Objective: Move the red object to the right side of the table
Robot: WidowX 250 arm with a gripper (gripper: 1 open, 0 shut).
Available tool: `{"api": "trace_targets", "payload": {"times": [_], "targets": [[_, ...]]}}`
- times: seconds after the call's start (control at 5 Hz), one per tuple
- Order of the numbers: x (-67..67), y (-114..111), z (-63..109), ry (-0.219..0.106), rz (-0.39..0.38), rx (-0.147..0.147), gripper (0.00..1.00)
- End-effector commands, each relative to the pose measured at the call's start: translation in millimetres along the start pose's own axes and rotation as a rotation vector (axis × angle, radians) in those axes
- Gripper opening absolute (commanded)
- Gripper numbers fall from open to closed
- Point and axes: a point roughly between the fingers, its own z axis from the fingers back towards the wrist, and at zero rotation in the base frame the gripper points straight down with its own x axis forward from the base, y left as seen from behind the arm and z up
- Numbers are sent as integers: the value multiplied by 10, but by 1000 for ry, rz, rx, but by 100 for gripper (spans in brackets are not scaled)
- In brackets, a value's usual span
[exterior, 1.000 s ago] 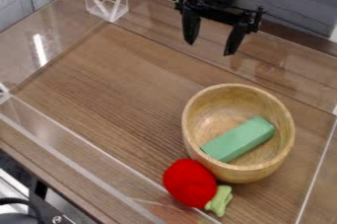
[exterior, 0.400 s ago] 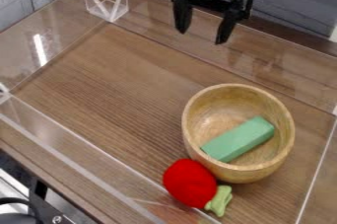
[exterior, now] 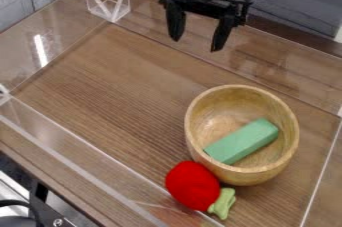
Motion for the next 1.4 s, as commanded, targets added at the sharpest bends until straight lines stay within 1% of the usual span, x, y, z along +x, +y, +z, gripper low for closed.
{"api": "trace_targets", "payload": {"times": [0.0,0.2,0.4,0.6,0.8,1.0,1.2], "targets": [[-198,-43,154,-32,150,-8,100],[-337,-4,119,-7,312,-3,100],[-539,14,105,14,520,-8,100],[-742,-9,-14,43,696,-6,100],[-937,-49,-151,62,878,-16,100],[-1081,-70,-234,83,1049,-21,100],[-1152,-90,-316,100,1166,-26,100]]}}
